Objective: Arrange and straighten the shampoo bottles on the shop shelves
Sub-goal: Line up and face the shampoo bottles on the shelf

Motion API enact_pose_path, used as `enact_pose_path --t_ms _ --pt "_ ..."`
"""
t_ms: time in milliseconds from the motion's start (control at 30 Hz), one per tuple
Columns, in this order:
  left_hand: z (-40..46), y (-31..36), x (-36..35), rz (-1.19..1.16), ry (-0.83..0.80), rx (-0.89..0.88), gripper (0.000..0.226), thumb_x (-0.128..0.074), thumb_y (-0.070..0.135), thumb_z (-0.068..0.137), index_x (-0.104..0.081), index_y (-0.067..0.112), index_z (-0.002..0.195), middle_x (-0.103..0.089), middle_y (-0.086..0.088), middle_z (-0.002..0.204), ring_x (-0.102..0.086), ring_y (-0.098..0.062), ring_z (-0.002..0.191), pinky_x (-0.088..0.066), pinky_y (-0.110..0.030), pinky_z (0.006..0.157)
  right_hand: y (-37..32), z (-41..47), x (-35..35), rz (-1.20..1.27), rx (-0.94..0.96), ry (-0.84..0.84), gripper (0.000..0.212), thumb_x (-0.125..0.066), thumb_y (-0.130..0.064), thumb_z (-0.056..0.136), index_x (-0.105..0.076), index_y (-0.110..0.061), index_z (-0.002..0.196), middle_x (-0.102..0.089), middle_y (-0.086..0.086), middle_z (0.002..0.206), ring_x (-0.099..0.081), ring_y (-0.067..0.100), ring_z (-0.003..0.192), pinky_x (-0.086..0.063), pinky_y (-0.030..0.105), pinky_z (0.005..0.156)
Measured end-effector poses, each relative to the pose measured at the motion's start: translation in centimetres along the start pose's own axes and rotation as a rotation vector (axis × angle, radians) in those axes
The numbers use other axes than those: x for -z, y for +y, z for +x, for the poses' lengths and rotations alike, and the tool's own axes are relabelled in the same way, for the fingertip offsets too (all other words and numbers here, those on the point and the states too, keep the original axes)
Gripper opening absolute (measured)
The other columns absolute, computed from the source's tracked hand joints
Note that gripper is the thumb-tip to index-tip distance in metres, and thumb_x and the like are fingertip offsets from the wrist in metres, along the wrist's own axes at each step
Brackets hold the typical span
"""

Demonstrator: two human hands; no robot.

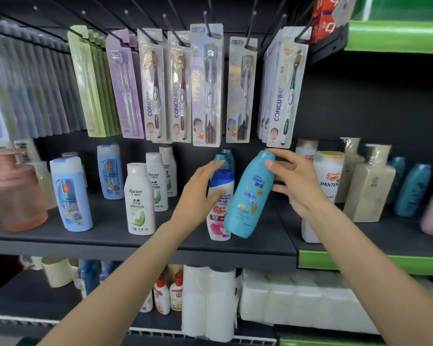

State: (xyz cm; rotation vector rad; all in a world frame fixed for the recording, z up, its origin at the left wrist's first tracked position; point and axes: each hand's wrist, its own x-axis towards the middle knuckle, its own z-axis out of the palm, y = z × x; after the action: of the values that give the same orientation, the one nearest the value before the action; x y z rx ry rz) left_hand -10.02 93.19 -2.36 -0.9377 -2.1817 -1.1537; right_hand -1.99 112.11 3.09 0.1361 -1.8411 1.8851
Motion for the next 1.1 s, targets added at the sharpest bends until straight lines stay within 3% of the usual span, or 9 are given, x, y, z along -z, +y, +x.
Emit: enact_pose_path --t_ms 167,300,433,633,733,833,900,1000,1100 --pt "-1.3 2.7 1.3 -0.01 0.12 -0.076 0.038 -0.061 0.016 0.089 -0.054 0.02 0.126 -0.056 0.005 0.126 -0.051 -0.01 0.115 -0.04 -0.025 0.1 0.4 -1.3 -0.7 0.153 -0.021 0.027 0.021 -0.06 -0.008 0.089 -0.063 -0.015 0.108 -0.069 0.008 0.097 -0.069 0.019 0.088 -0.058 0.03 0.065" --pt "-3.0 4.1 3.3 -0.194 -0.171 0.146 0.036 -0.063 0.033 0.086 -0.054 0.024 0.12 -0.066 0.007 0.105 -0.064 -0.005 0.093 -0.053 -0.023 0.082 0.9 -2.2 -1.6 0.254 -0.013 0.044 0.021 -0.057 -0.007 0.091 -0.063 -0.017 0.108 -0.07 0.005 0.099 -0.069 0.018 0.091 -0.058 0.033 0.07" --pt "-4.2 3.5 5.2 -0.35 -0.426 0.217 0.039 -0.071 0.019 0.081 -0.056 0.019 0.116 -0.069 0.005 0.105 -0.067 -0.006 0.094 -0.056 -0.024 0.079 1.3 -3.0 -2.6 0.332 -0.015 0.032 0.021 -0.056 -0.005 0.091 -0.062 -0.015 0.109 -0.068 0.008 0.102 -0.068 0.021 0.096 -0.059 0.036 0.076" --pt "-5.8 2.9 6.3 0.087 -0.154 0.03 0.049 -0.073 0.025 0.078 -0.05 0.04 0.118 -0.062 0.016 0.095 -0.058 0.005 0.082 -0.043 -0.006 0.068 1.8 -4.0 -3.4 0.29 -0.092 -0.016 0.027 -0.053 -0.022 0.095 -0.06 -0.018 0.121 -0.065 0.007 0.116 -0.069 0.02 0.099 -0.058 0.038 0.082" --pt "-6.3 2.4 6.1 0.298 -0.051 -0.039 0.058 -0.074 0.025 0.077 -0.05 0.034 0.129 -0.061 0.006 0.102 -0.055 -0.006 0.085 -0.048 -0.023 0.075 1.8 -4.4 -4.5 0.265 -0.142 0.005 0.032 -0.057 -0.029 0.092 -0.054 -0.019 0.123 -0.063 0.007 0.115 -0.069 0.021 0.094 -0.059 0.039 0.077" --pt "-6.9 2.0 5.6 0.546 0.019 -0.228 0.06 -0.077 0.022 0.074 -0.053 0.025 0.129 -0.059 0.0 0.1 -0.056 -0.019 0.083 -0.051 -0.032 0.06 1.8 -4.7 -5.3 0.327 -0.15 0.077 0.037 -0.062 -0.018 0.089 -0.046 -0.014 0.122 -0.059 0.011 0.114 -0.067 0.026 0.099 -0.06 0.037 0.073" --pt "-7.1 1.9 5.6 0.564 0.044 -0.284 0.061 -0.078 0.022 0.071 -0.054 0.023 0.127 -0.058 -0.001 0.101 -0.055 -0.019 0.084 -0.051 -0.03 0.055 1.8 -4.8 -5.4 0.391 -0.134 0.087 0.035 -0.061 -0.008 0.089 -0.047 -0.013 0.121 -0.057 0.013 0.115 -0.065 0.029 0.103 -0.06 0.038 0.074" --pt "-7.0 1.8 5.9 0.377 -0.007 -0.145 0.066 -0.076 0.031 0.074 -0.045 0.032 0.132 -0.05 0.006 0.115 -0.047 -0.007 0.099 -0.052 -0.029 0.075 1.9 -5.0 -5.1 0.489 -0.099 0.04 0.032 -0.057 0.0 0.09 -0.05 -0.015 0.118 -0.059 0.011 0.112 -0.065 0.029 0.104 -0.059 0.041 0.076" --pt "-7.2 2.3 6.1 0.146 -0.04 -0.054 0.071 -0.077 0.034 0.073 -0.037 0.043 0.131 -0.049 0.01 0.119 -0.047 0.001 0.101 -0.041 -0.008 0.085 2.0 -5.1 -4.9 0.541 -0.058 0.007 0.033 -0.054 0.001 0.091 -0.052 -0.015 0.12 -0.061 0.01 0.109 -0.066 0.026 0.102 -0.059 0.039 0.075"
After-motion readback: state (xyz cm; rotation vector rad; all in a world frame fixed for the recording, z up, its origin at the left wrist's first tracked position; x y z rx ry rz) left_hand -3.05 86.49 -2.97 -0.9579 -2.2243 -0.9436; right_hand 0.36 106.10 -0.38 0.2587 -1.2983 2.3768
